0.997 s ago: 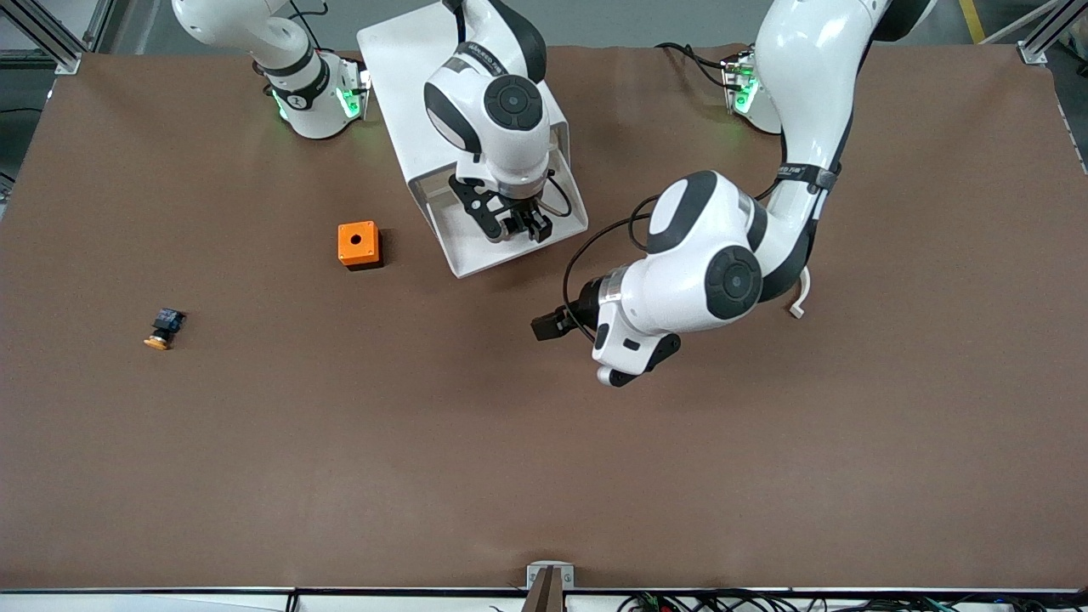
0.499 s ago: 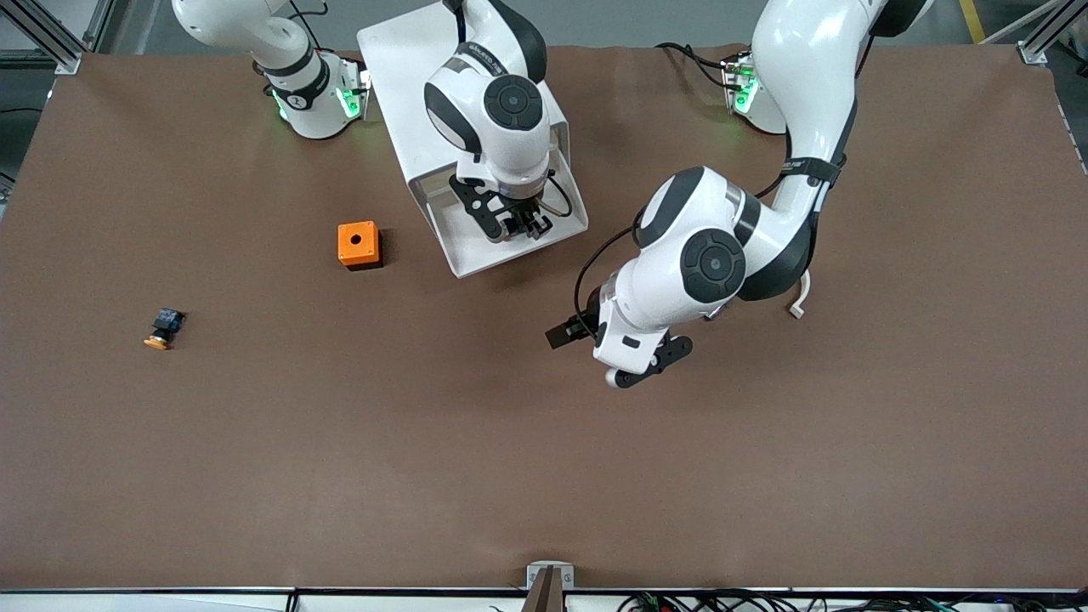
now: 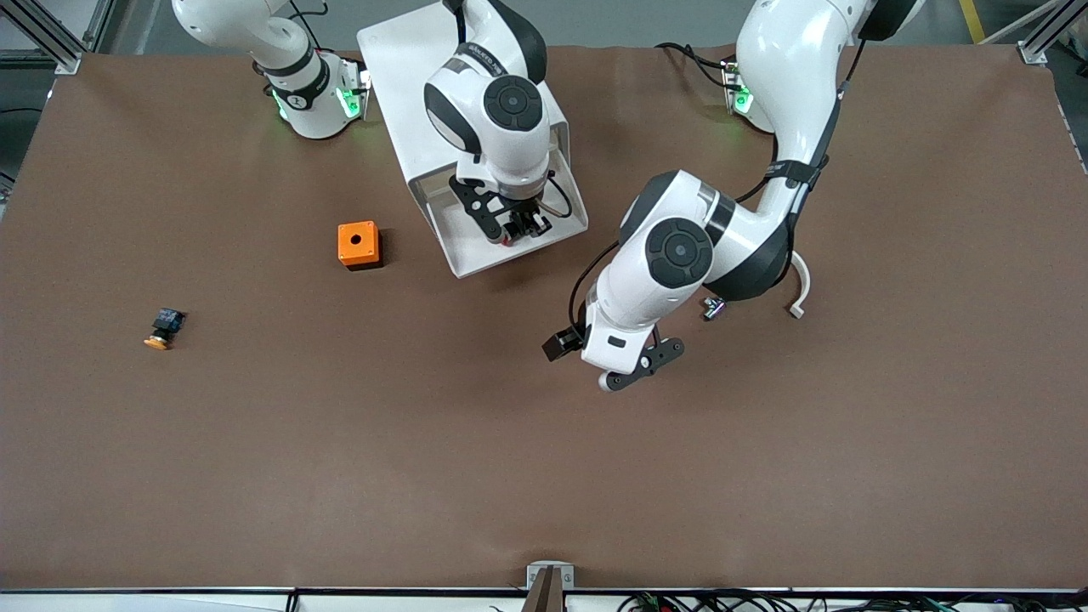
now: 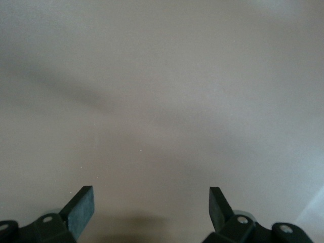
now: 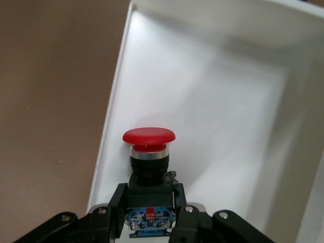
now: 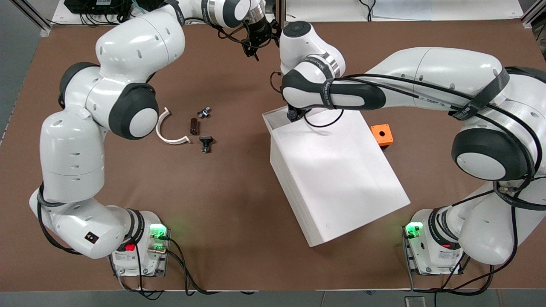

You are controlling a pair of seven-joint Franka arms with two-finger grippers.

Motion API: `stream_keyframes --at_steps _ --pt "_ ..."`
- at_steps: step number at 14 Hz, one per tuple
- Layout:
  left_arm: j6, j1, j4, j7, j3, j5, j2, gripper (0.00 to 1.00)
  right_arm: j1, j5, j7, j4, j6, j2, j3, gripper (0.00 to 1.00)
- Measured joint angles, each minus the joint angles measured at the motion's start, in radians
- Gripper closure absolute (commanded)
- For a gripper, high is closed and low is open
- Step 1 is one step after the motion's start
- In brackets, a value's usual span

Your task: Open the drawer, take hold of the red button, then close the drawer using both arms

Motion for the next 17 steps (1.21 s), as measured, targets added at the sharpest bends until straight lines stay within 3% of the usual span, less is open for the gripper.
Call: stream_keyframes --at_steps 3,7,17 --pt "0.0 -0.002 -0.002 -0.045 0.0 0.021 0.001 0.0 -0.061 0.0 -0.064 0.109 -0.11 -0.001 -0.01 1.0" --pt "0.0 -0.022 -0.013 -0.167 -0.002 0.078 0.021 0.0 -0.214 0.0 -0.33 0.241 -0.245 -0.005 -0.017 1.0" --pt "-0.001 -0.079 -0.058 -0.193 -0.006 0.087 0.03 0.0 -0.641 -0.002 -1.056 0.209 -0.306 0.001 -0.025 1.0"
